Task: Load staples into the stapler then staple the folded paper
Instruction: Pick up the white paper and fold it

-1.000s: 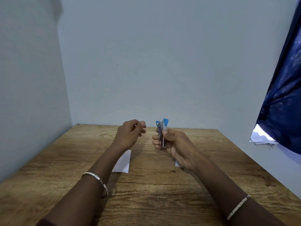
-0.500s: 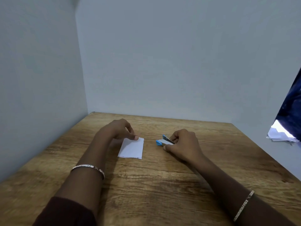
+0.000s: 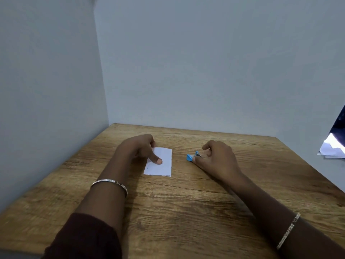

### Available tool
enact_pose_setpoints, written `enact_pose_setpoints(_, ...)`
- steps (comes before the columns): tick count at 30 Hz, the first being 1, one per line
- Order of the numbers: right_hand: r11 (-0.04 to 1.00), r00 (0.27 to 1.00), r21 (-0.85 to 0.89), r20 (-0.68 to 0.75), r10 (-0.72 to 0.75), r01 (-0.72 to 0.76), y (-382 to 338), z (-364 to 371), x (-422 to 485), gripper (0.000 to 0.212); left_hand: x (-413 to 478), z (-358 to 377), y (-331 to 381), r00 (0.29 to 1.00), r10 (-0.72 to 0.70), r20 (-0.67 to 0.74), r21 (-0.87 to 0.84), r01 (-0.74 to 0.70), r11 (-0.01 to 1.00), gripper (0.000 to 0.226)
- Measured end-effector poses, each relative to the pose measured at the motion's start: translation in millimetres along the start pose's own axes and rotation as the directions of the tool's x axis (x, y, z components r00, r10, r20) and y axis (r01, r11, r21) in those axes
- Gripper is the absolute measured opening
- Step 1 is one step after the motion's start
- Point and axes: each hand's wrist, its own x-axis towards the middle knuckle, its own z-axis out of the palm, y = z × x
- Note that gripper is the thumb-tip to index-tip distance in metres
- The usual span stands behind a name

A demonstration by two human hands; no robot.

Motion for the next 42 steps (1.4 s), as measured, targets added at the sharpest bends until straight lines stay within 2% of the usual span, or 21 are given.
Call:
enact_pose_setpoints(2, 0.991, 0.991, 0.087, -0.093, -0.093, 0.101, -3, -2, 0, 0.031, 1, 0, 0, 0.998, 0.052, -0.038, -0.08, -0.055, 0.995, 0.048)
enact_pose_setpoints(5, 0.96, 0.978, 0.212, -0.137, -0.156, 0.183, -8, -4, 0, 0.025, 0, -3, 4, 0.983, 0.161, -0.086, -0.358, -0.181, 0.916, 0.033)
enact_pose_setpoints(8, 0.922, 0.991, 0.365, -0.093, -0.099, 0.126, -11, -3, -1, 0.035, -4, -4, 14, 0.948, 0.259, -0.185, -0.565, -0.318, 0.761, 0.035)
enact_pose_setpoints(11, 0.838, 1.0, 0.546, 0.007, -0.027, 0.019, -9, -6, 2, 0.046, -8, -1, 29, 0.915, 0.31, -0.259, -0.67, -0.401, 0.625, 0.037)
enact_pose_setpoints(13, 0.739, 0.999, 0.673, 0.049, 0.0, -0.033, -4, -8, 6, 0.041, -9, 3, 36, 0.896, 0.314, -0.313, -0.701, -0.442, 0.56, 0.035)
enact_pose_setpoints(16, 0.599, 0.999, 0.799, 0.035, 0.037, -0.05, 3, -12, 13, 0.02, -9, 10, 45, 0.887, 0.305, -0.348, -0.745, -0.459, 0.485, 0.034)
enact_pose_setpoints(18, 0.519, 0.996, 0.853, 0.007, 0.094, -0.055, 9, -14, 17, 0.008, -10, 17, 50, 0.885, 0.34, -0.317, -0.757, -0.452, 0.472, 0.028)
enact_pose_setpoints(21, 0.445, 0.988, 0.89, 0.028, 0.153, -0.094, 17, -17, 20, 0.009, -10, 30, 56, 0.86, 0.393, -0.327, -0.74, -0.491, 0.459, 0.006)
enact_pose_setpoints(26, 0.457, 0.988, 0.886, 0.011, 0.151, -0.08, 21, -17, 22, 0.013, -7, 39, 63, 0.865, 0.354, -0.357, -0.719, -0.496, 0.486, 0.011)
enact_pose_setpoints(29, 0.479, 0.991, 0.875, 0.004, 0.137, -0.07, 23, -18, 23, 0.015, -5, 42, 64, 0.871, 0.361, -0.335, -0.72, -0.483, 0.498, 0.006)
enact_pose_setpoints(33, 0.468, 0.993, 0.881, 0.024, 0.116, -0.075, 27, -18, 23, 0.013, -6, 46, 66, 0.865, 0.356, -0.353, -0.708, -0.496, 0.503, 0.023)
enact_pose_setpoints(36, 0.471, 0.996, 0.879, 0.05, 0.068, -0.076, 28, -16, 20, 0.025, -7, 47, 66, 0.845, 0.324, -0.426, -0.689, -0.535, 0.488, 0.022)
enact_pose_setpoints(39, 0.463, 0.999, 0.886, 0.009, 0.051, -0.032, 26, -14, 17, 0.04, -9, 48, 65, 0.836, 0.318, -0.448, -0.695, -0.549, 0.464, 0.018)
enact_pose_setpoints(42, 0.468, 0.998, 0.883, -0.054, 0.025, 0.036, 26, -16, 18, 0.03, -12, 52, 68, 0.833, 0.338, -0.437, -0.695, -0.552, 0.461, 0.018)
